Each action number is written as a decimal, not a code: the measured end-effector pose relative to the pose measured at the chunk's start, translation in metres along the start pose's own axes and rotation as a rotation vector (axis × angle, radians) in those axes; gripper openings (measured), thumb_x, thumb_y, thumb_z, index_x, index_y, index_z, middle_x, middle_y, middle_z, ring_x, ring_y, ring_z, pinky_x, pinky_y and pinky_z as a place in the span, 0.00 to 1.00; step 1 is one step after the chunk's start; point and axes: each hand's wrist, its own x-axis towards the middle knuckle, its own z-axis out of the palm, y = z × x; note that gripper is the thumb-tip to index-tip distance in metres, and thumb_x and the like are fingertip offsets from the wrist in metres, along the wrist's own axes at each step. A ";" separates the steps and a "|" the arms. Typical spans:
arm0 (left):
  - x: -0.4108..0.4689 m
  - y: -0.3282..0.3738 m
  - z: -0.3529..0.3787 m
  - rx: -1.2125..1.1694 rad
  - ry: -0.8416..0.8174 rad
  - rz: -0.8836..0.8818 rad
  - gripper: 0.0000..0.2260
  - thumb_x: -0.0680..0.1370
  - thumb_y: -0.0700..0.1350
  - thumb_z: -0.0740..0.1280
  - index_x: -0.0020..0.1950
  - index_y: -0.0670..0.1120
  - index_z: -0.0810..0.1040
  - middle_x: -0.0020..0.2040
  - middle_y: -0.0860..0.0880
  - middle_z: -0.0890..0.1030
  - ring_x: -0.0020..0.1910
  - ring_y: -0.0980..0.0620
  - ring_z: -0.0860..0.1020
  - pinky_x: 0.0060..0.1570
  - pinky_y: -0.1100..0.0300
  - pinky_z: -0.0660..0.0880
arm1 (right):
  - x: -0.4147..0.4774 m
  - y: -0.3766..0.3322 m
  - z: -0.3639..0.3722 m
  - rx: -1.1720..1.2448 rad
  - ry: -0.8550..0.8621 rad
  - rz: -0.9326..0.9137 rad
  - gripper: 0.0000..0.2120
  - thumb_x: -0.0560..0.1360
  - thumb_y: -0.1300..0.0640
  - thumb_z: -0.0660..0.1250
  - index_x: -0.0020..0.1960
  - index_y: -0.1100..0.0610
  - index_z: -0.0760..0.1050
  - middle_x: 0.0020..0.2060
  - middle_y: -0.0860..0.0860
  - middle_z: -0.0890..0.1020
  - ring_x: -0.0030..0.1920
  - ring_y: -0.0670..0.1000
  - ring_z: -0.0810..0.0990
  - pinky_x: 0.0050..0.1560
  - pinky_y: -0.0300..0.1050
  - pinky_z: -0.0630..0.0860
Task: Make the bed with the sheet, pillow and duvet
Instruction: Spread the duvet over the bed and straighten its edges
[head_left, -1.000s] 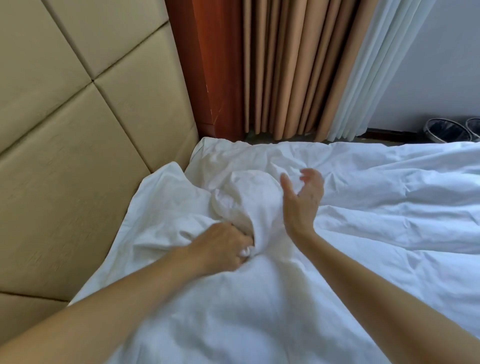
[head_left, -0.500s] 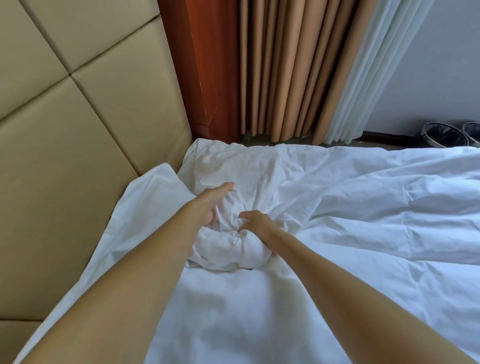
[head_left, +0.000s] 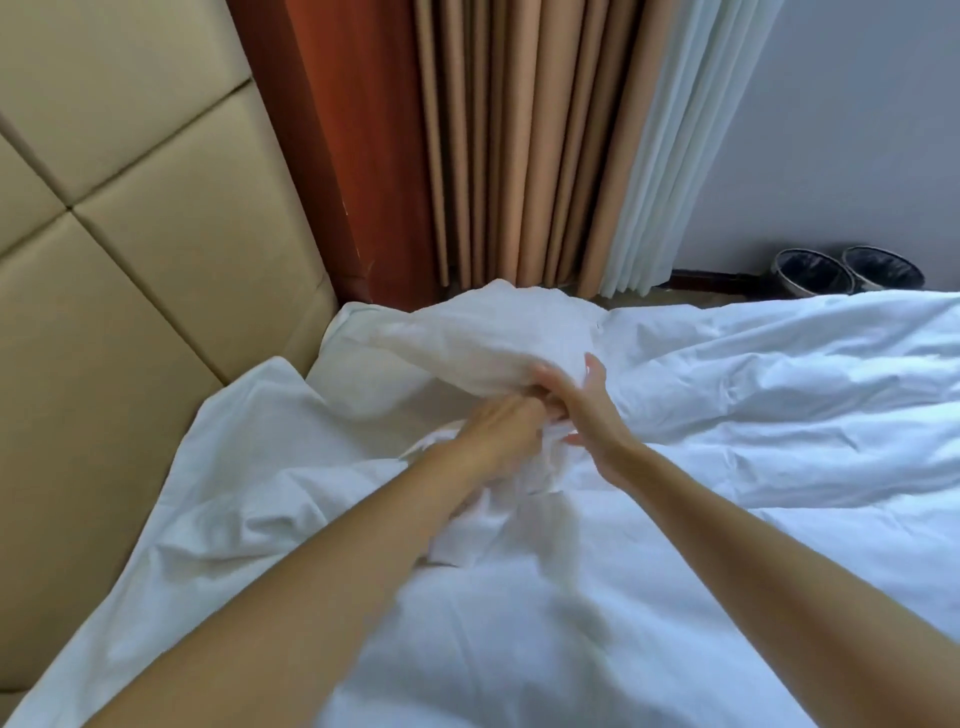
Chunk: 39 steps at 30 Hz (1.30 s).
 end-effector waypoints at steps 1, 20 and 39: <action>-0.003 0.012 0.005 0.171 -0.074 0.071 0.21 0.77 0.36 0.59 0.70 0.48 0.69 0.67 0.45 0.73 0.63 0.42 0.73 0.58 0.52 0.71 | -0.006 -0.002 -0.007 -0.063 0.027 -0.041 0.51 0.58 0.33 0.70 0.74 0.46 0.52 0.69 0.53 0.66 0.64 0.56 0.72 0.57 0.55 0.76; -0.061 0.033 -0.010 0.306 -0.287 -0.259 0.30 0.72 0.51 0.67 0.71 0.49 0.59 0.61 0.44 0.74 0.60 0.42 0.73 0.49 0.55 0.67 | -0.082 0.063 -0.095 0.968 0.491 0.416 0.12 0.76 0.49 0.63 0.54 0.56 0.74 0.58 0.54 0.78 0.54 0.57 0.76 0.62 0.60 0.72; -0.103 0.041 -0.040 0.026 -0.105 -0.353 0.19 0.71 0.46 0.70 0.61 0.46 0.74 0.59 0.42 0.78 0.59 0.41 0.75 0.50 0.55 0.71 | -0.084 0.027 -0.103 0.742 0.179 0.433 0.16 0.74 0.59 0.62 0.61 0.60 0.75 0.52 0.56 0.80 0.52 0.56 0.79 0.50 0.51 0.78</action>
